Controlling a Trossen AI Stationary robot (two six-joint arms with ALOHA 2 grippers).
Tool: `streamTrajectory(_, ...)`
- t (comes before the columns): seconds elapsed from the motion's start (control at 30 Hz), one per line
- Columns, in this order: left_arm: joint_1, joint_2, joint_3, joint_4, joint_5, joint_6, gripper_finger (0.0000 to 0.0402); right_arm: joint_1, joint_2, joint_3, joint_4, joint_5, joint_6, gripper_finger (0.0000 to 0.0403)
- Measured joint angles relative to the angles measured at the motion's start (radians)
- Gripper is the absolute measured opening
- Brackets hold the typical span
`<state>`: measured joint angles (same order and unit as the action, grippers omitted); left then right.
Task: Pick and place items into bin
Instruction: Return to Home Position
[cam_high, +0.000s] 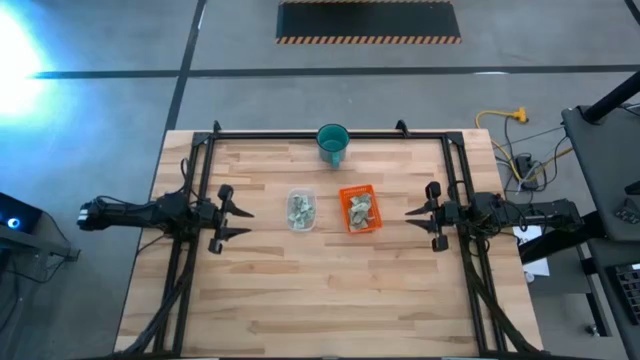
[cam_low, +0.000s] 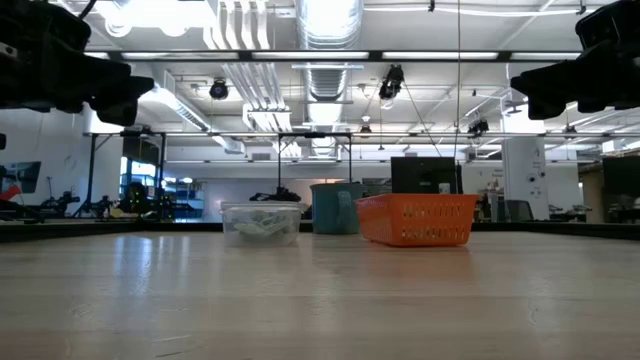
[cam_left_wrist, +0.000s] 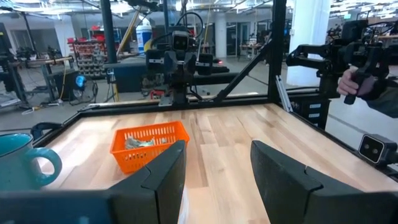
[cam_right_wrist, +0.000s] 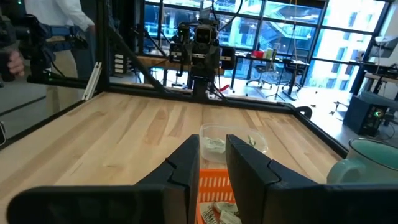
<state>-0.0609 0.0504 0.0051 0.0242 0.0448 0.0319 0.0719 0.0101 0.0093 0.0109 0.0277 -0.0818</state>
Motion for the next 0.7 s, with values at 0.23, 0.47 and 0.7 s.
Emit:
streamTrajectory(0.23,0.000,0.007,0.000,0.000,0.000,0.000,0.0165,0.000,0.000,0.000,0.001,0.000,0.001,0.0068)
streamTrajectory(0.47,0.000,0.008,0.000,-0.001,0.000,0.000,0.0165,0.000,0.000,0.000,0.001,0.000,0.004,0.0068)
streamTrajectory(0.7,0.000,0.008,0.000,0.000,0.000,-0.015,0.0165,0.000,0.000,0.000,0.001,0.000,0.021,0.0068)
